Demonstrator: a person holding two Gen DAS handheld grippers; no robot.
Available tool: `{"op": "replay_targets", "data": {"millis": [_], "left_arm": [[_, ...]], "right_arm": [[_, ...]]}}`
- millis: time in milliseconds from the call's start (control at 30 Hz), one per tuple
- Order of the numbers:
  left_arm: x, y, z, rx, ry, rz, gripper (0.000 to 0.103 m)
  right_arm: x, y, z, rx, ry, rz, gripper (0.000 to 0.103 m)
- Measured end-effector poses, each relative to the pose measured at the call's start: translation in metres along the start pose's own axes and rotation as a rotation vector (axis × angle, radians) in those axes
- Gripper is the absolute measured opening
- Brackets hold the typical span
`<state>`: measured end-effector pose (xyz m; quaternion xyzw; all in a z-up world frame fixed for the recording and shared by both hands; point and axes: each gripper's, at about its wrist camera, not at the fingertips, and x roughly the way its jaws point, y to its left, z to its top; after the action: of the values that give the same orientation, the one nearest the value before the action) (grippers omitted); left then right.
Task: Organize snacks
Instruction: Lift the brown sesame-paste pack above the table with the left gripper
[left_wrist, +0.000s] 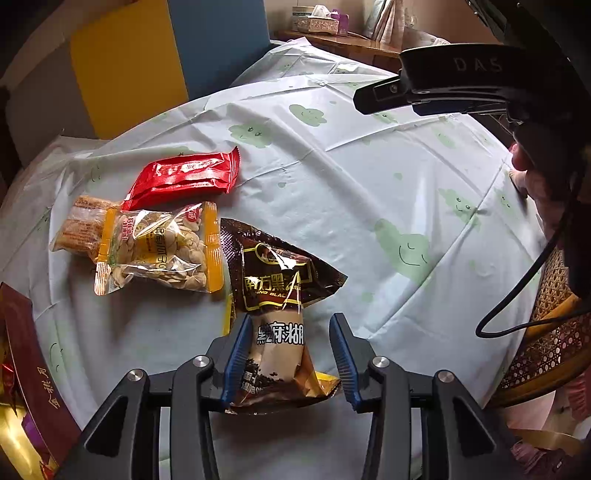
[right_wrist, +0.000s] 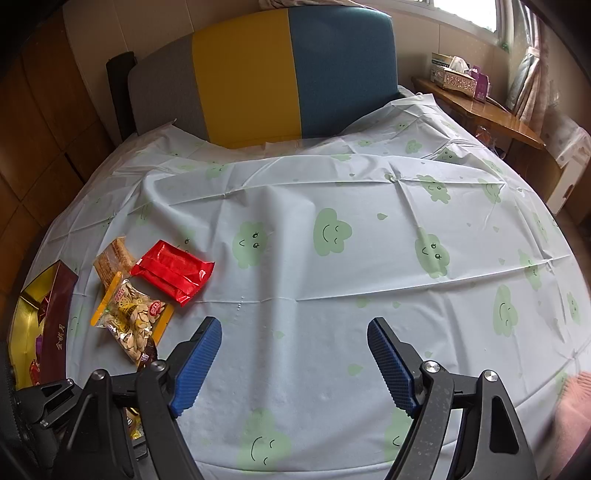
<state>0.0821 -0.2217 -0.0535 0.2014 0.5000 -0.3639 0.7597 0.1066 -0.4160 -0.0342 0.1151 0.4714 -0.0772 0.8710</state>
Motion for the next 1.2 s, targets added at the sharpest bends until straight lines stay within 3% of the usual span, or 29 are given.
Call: {"op": "replay_targets", "data": {"millis": [433,600,667,700,933,1200], "left_arm": [[0.011,0.003,0.010,-0.002,0.002,0.027,0.044],[0.018,0.010,0.012,-0.049,-0.018,0.029,0.044],[0.018,0.014,0.011,-0.077,-0.035,0.041,0.036],[0.016,0.016,0.008,-0.084,-0.043,0.065,0.025],[-0.004,0.024,-0.022,-0.166,-0.073,0.084,0.022],[-0.025,0.033,-0.070,-0.251,-0.100,0.081,0.024]], "right_arm": [[0.002,0.002,-0.001,-0.011,0.011,0.000,0.082],[0.004,0.002,-0.001,-0.009,0.013,-0.003,0.082],[0.004,0.000,0.000,-0.007,0.013,-0.004,0.082],[0.005,0.000,0.000,-0.006,0.015,-0.007,0.082],[0.007,-0.003,-0.001,0.004,0.023,-0.004,0.082],[0.015,0.013,-0.008,-0.075,0.063,0.007,0.082]]}}
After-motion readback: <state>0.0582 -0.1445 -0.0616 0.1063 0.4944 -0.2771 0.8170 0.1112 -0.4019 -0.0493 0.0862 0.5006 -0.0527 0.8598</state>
